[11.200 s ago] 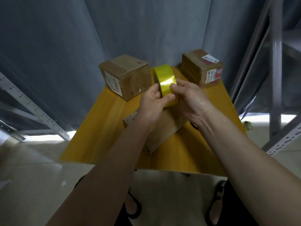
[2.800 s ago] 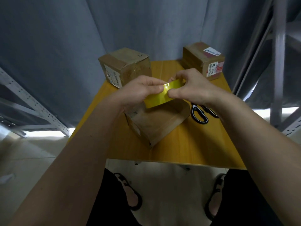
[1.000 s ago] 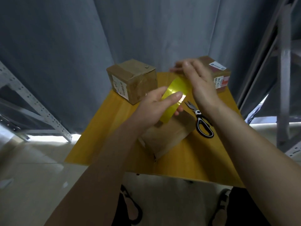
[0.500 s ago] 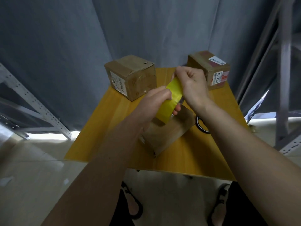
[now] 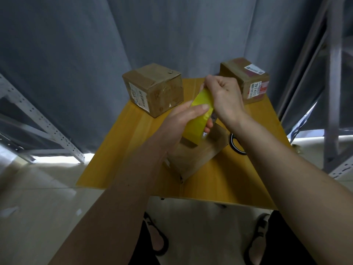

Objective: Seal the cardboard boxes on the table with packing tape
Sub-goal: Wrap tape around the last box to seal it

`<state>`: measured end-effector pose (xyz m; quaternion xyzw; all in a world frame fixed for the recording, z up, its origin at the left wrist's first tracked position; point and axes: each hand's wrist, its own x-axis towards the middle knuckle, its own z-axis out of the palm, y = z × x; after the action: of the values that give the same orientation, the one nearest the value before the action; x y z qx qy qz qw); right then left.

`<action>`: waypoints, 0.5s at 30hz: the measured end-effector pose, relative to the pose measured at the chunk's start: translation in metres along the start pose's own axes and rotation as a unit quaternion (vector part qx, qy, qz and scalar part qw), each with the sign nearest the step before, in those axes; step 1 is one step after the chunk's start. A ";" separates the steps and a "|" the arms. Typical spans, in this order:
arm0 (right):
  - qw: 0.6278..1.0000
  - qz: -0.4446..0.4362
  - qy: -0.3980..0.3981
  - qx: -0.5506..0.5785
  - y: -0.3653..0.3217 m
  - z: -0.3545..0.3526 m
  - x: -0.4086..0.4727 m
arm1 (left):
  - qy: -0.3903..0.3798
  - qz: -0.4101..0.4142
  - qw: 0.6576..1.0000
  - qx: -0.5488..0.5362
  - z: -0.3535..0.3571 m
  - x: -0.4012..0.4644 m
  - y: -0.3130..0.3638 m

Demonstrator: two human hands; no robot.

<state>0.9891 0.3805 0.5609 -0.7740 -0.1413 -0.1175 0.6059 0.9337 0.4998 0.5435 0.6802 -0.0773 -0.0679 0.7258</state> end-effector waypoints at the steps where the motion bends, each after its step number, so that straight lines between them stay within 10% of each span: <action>1: 1.000 0.003 -0.001 0.001 0.000 0.000 0.001 | -0.004 0.001 1.000 -0.001 -0.001 -0.001 0.000; 15: 1.000 0.009 -0.007 -0.028 0.001 0.000 0.003 | -0.002 -0.062 0.996 -0.065 0.003 -0.001 0.008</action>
<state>0.9918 0.3806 0.5610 -0.7926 -0.1354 -0.1101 0.5843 0.9322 0.4978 0.5512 0.6352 -0.0313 -0.1191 0.7625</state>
